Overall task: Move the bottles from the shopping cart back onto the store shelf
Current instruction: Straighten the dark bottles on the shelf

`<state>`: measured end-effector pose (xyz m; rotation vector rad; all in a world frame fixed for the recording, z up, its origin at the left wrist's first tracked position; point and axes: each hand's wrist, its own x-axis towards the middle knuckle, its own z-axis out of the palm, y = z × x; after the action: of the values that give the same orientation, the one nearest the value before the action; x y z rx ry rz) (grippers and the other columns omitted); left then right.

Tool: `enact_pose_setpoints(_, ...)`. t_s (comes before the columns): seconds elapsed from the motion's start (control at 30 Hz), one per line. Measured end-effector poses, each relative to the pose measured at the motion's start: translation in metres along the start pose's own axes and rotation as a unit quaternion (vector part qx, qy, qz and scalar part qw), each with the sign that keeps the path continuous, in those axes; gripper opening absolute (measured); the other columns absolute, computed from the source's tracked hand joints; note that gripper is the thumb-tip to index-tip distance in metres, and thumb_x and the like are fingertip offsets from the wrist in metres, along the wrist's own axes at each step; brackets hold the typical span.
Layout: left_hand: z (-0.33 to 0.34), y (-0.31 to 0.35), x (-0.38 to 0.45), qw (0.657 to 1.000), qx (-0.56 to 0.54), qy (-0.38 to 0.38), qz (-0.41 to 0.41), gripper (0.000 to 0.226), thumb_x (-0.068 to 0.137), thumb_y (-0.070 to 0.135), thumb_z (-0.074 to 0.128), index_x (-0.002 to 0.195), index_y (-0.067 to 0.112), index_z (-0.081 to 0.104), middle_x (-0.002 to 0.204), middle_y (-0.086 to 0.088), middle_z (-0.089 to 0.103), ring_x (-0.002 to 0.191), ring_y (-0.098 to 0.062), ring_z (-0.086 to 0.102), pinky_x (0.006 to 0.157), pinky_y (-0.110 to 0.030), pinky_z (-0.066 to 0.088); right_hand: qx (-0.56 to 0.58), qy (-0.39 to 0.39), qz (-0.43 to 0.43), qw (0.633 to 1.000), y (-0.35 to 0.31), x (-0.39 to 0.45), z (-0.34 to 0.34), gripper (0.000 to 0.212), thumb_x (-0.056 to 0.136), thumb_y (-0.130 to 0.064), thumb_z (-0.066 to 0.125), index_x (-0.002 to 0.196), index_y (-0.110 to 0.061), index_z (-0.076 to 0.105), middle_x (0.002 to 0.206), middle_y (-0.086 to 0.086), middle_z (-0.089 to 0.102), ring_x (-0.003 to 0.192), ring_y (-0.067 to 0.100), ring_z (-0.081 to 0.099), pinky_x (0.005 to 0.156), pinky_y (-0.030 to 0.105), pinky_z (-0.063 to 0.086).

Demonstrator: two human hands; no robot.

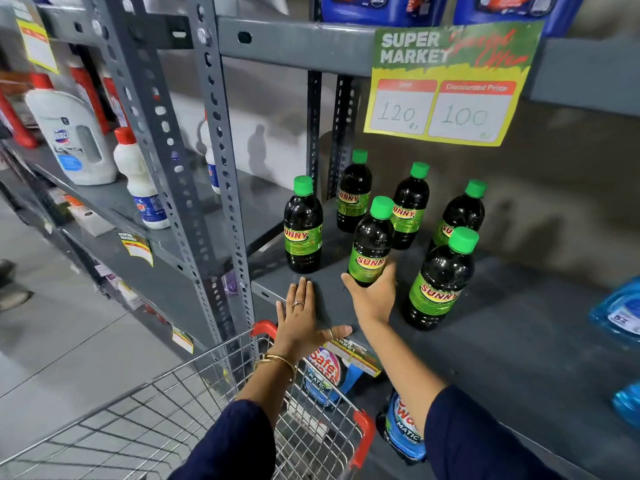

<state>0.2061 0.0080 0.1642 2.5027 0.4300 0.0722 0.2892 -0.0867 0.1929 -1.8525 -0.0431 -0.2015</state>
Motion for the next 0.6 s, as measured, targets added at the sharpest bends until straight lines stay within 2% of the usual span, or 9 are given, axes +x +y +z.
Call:
enact_pose_setpoints(0.1, 0.001, -0.001, 0.000, 1.000, 0.008, -0.005, -0.002, 0.119, 0.066, 0.069, 0.057, 0.143, 0.010, -0.014, 0.156, -0.006, -0.017, 0.142, -0.022, -0.019, 0.115, -0.047, -0.011, -0.028, 0.025, -0.017, 0.999, -0.003, -0.011, 0.003, 0.073, 0.057, -0.019, 0.085, 0.117, -0.005, 0.045, 0.119, 0.017, 0.058, 0.108, 0.033, 0.055, 0.092, 0.042, 0.048)
enact_pose_setpoints(0.23, 0.001, -0.001, 0.001, 1.000, 0.020, -0.008, -0.006, 0.120, 0.066, 0.068, 0.057, 0.143, 0.010, -0.014, 0.155, -0.007, -0.017, 0.142, -0.023, -0.020, 0.115, -0.046, -0.012, -0.055, 0.018, -0.022, 0.998, -0.007, -0.014, 0.003, 0.079, 0.058, -0.021, 0.086, 0.121, -0.003, 0.042, 0.124, 0.019, 0.055, 0.112, 0.033, 0.053, 0.094, 0.040, 0.044)
enact_pose_setpoints(0.4, -0.001, 0.000, -0.001, 1.000, 0.013, -0.011, -0.007, 0.120, 0.066, 0.067, 0.058, 0.142, 0.010, -0.015, 0.155, -0.006, -0.018, 0.142, -0.022, -0.020, 0.115, -0.046, -0.012, -0.079, -0.013, 0.010, 0.997, -0.011, -0.011, -0.001, 0.085, 0.055, -0.024, 0.088, 0.122, -0.003, 0.041, 0.128, 0.019, 0.053, 0.118, 0.034, 0.050, 0.099, 0.042, 0.044)
enact_pose_setpoints(0.6, -0.002, 0.003, -0.003, 1.000, 0.013, -0.021, -0.013, 0.122, 0.063, 0.073, 0.055, 0.143, 0.011, -0.014, 0.156, -0.004, -0.017, 0.143, -0.020, -0.018, 0.116, -0.047, -0.010, -0.067, -0.076, 0.045, 0.994, -0.018, -0.007, -0.014, 0.085, 0.056, -0.019, 0.088, 0.124, -0.003, 0.040, 0.130, 0.017, 0.052, 0.121, 0.031, 0.049, 0.097, 0.039, 0.044)
